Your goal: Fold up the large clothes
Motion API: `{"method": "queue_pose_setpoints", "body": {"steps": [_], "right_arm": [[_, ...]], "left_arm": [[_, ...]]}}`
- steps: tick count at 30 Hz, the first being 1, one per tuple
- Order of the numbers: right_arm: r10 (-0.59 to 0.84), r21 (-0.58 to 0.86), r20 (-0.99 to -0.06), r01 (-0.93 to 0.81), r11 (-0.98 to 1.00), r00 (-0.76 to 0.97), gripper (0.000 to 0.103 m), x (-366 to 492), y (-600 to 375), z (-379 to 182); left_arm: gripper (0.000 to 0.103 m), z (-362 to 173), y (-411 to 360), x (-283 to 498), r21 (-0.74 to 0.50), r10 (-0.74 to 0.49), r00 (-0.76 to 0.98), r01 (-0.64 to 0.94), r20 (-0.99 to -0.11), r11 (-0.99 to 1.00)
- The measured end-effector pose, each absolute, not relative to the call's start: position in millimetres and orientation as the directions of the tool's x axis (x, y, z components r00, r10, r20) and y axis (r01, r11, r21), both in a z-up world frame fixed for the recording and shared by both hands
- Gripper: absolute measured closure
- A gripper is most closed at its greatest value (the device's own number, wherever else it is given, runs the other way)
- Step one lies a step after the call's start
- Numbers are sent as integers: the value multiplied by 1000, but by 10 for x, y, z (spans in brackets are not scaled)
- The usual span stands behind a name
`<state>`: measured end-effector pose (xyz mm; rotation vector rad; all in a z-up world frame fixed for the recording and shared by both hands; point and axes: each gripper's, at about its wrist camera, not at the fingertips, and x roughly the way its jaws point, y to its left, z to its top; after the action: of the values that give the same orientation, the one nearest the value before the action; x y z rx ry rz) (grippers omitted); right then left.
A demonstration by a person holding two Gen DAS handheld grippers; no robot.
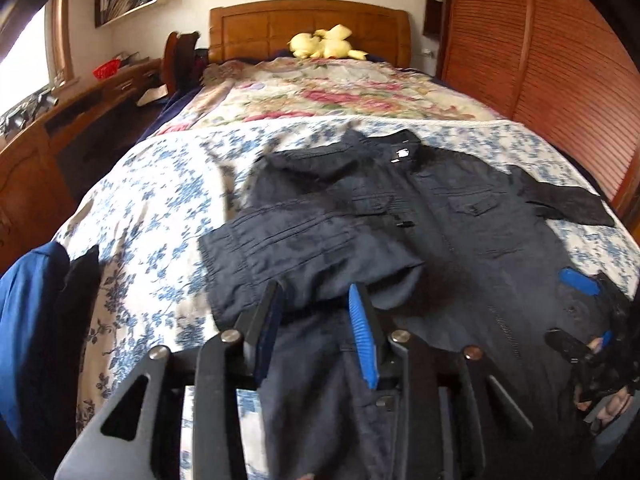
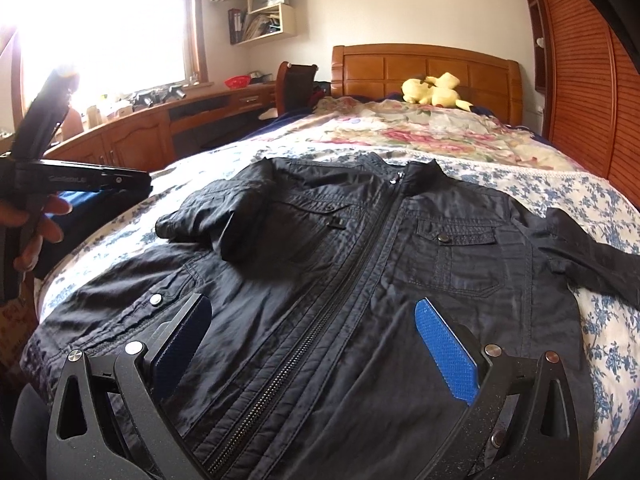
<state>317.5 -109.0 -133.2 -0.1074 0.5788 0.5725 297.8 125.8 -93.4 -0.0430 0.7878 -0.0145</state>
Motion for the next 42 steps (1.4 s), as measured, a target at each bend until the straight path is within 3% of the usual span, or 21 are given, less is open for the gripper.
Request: {"method": "queue_pose_setpoints", "body": {"steps": [9, 16, 22, 29, 30, 31, 34, 37, 42], "right_arm": [[489, 57, -545, -552, 832, 681, 0, 3182, -1046, -1368], [496, 88, -560, -548, 832, 663, 0, 3263, -1060, -1414], [491, 85, -570, -548, 832, 658, 0, 3279, -1037, -1431], [490, 78, -573, -551, 831, 658, 0, 3267, -1024, -1437], [488, 76, -573, -551, 831, 658, 0, 3265, -1023, -1436], [488, 76, -572, -550, 832, 659, 0, 3267, -1024, -1436], [481, 60, -574, -551, 832, 663, 0, 3244, -1024, -1425], [460, 25, -584, -552, 834, 669, 0, 3190, -1019, -1418], [448, 20, -597, -546, 837, 665, 0, 3143, -1082, -1378]], "left_arm": [[66, -1548, 1844, 3309, -68, 33, 602, -145, -798, 987], [64, -1757, 2050, 3529, -194, -61, 572, -175, -818, 965], [59, -2001, 1995, 3655, -128, -21, 495, -183, -869, 975], [57, -2017, 1975, 3669, -130, -14, 497, -201, -867, 971], [60, -2017, 1967, 3691, -123, -12, 492, -194, -871, 973], [73, -2006, 1952, 3696, -131, -33, 484, -170, -874, 977], [98, -1943, 1837, 3727, -27, 34, 451, -129, -892, 991], [100, -1738, 1695, 3716, 68, 111, 474, -106, -874, 992], [101, -1054, 1370, 3583, 85, 118, 618, -83, -777, 993]]}}
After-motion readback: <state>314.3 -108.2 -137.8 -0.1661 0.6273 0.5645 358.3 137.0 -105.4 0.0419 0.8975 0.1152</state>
